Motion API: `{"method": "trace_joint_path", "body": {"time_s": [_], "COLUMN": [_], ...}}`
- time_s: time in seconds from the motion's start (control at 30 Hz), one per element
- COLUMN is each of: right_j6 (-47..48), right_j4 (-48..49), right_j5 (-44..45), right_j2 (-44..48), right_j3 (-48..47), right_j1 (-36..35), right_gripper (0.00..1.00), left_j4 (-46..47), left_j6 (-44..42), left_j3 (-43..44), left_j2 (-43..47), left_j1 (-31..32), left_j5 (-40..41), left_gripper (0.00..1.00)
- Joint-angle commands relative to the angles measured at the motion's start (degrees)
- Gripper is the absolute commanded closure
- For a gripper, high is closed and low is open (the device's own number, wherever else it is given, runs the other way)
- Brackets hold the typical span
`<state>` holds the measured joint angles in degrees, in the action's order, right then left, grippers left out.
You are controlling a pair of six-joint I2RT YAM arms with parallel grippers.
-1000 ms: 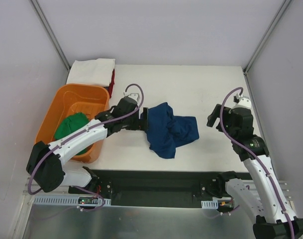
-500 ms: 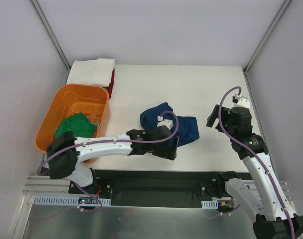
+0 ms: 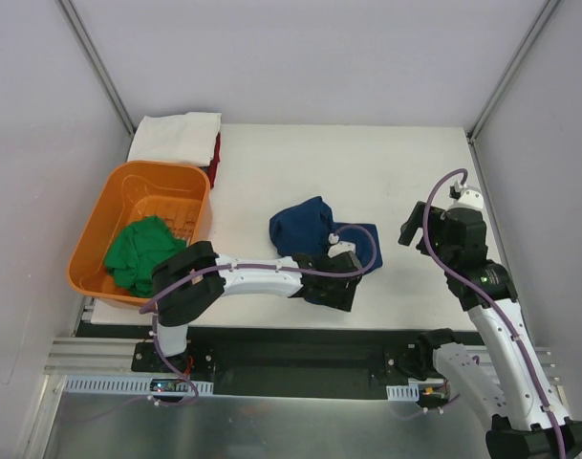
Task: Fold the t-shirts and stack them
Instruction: Flatten out the tshirt
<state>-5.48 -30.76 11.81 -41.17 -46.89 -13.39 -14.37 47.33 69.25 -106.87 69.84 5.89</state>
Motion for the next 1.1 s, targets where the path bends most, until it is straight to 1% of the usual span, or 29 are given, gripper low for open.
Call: {"method": "trace_joint_path", "body": {"time_s": [0.0, 0.17, 0.3, 0.37, 0.43, 0.53, 0.57, 0.7, 0.77, 0.87, 0.9, 1.0, 1.07], "right_j6": [0.2, 0.11, 0.03, 0.11, 0.03, 0.03, 0.11, 0.12, 0.11, 0.11, 0.11, 0.11, 0.2], "right_j4": [0.0, -0.09, 0.0, 0.09, -0.09, 0.0, 0.0, 0.09, 0.18, 0.18, 0.26, 0.27, 0.44], "right_j5": [1.46, 1.55, 1.46, 1.37, 1.28, 1.11, 1.02, 0.76, 0.58, 0.58, 0.32, 0.4, 0.31], "right_j2": [0.21, 0.12, -0.05, -0.23, -0.23, -0.4, -0.4, -0.49, -0.58, -0.67, -0.76, -0.76, -0.76], "right_j3": [0.31, 0.31, 0.4, 0.49, 0.58, 0.58, 0.58, 0.58, 0.75, 0.75, 0.75, 0.84, 0.93], "right_j1": [-0.32, -0.24, -0.24, -0.32, -0.24, -0.15, -0.15, -0.15, -0.24, -0.24, -0.24, -0.24, -0.24], "right_gripper": [0.03, 0.03, 0.03, 0.03, 0.03, 0.03, 0.03, 0.03, 0.03, 0.03, 0.03, 0.03, 0.03], "left_j4": [-2.5, -7.94, -11.46, -13.83, -15.42, -17.53, -18.06, -19.81, -19.99, -20.26, -20.34, -20.26, -20.08], "left_j6": [1.27, 2.06, 2.5, 2.59, 3.38, 3.91, 4.0, 4.78, 4.88, 4.88, 4.96, 5.75, 7.24], "left_j3": [2.46, 6.15, 9.66, 10.72, 11.87, 12.57, 12.66, 12.57, 12.4, 12.22, 11.87, 9.77, 8.01], "left_j2": [-1.23, -5.27, -8.7, -9.67, -10.55, -11.17, -11.34, -12.13, -12.4, -12.66, -12.57, -11.0, -9.42], "left_j1": [1.61, 2.05, 2.05, 2.05, 2.05, 2.05, 1.96, 1.61, 1.35, 0.73, 0.47, 0.47, 0.47], "left_j5": [4.91, 10.18, 13.26, 14.32, 16.69, 18.89, 19.42, 20.83, 20.92, 20.74, 20.65, 21.7, 24.06], "left_gripper": [0.41, 0.45, 0.51, 0.56, 0.65, 0.74, 0.77, 0.78, 0.82, 0.92, 1.0, 1.0, 1.0]}}
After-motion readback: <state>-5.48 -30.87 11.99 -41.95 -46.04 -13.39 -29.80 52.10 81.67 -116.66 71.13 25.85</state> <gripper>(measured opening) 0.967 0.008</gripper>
